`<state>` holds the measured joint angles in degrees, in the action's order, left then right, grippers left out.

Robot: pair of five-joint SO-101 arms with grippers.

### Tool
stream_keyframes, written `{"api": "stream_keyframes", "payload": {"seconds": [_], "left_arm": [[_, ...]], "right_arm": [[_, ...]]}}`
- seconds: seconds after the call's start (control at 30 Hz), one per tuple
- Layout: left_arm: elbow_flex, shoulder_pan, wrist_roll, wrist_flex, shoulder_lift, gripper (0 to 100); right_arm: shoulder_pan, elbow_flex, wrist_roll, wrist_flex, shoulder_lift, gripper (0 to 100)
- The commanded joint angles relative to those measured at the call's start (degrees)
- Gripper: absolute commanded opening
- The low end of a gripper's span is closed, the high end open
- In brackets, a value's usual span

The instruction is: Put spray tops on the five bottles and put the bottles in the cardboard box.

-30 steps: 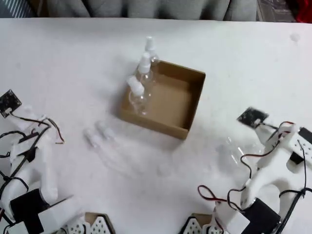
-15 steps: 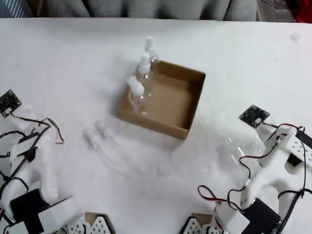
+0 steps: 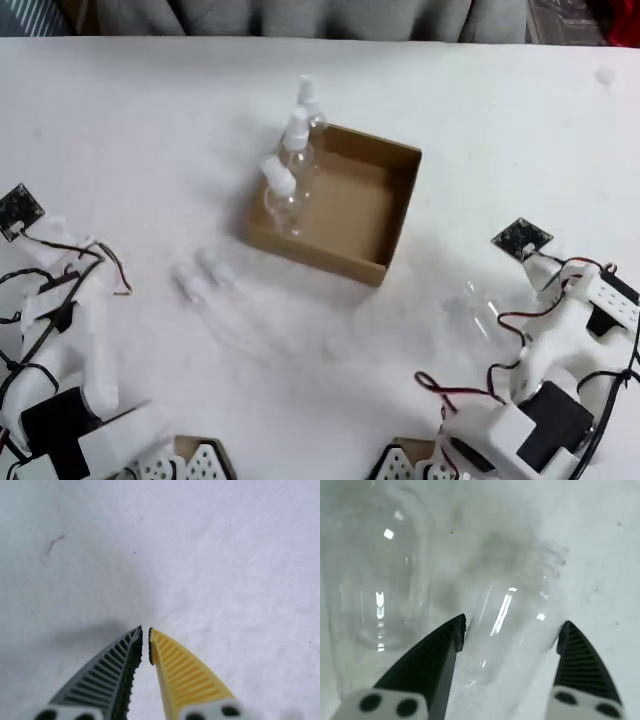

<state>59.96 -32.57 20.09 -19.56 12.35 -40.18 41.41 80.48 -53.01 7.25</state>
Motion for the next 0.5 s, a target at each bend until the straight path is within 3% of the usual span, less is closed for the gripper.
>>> {"api": "stream_keyframes", "payload": {"seconds": [0.0,0.2,0.47], "left_arm": [[-1.93,0.48,-0.53,0.97,-0.31,2],[-1.93,0.48,-0.53,0.97,-0.31,2],[-1.93,0.48,-0.53,0.97,-0.31,2]], "right_arm": [[0.13,-2.11,-0.53,0.48,0.4,24.7],[0.31,-2.11,-0.62,0.57,0.31,23.9],[1.98,-2.2,-2.46,1.71,0.22,1.4]]}}
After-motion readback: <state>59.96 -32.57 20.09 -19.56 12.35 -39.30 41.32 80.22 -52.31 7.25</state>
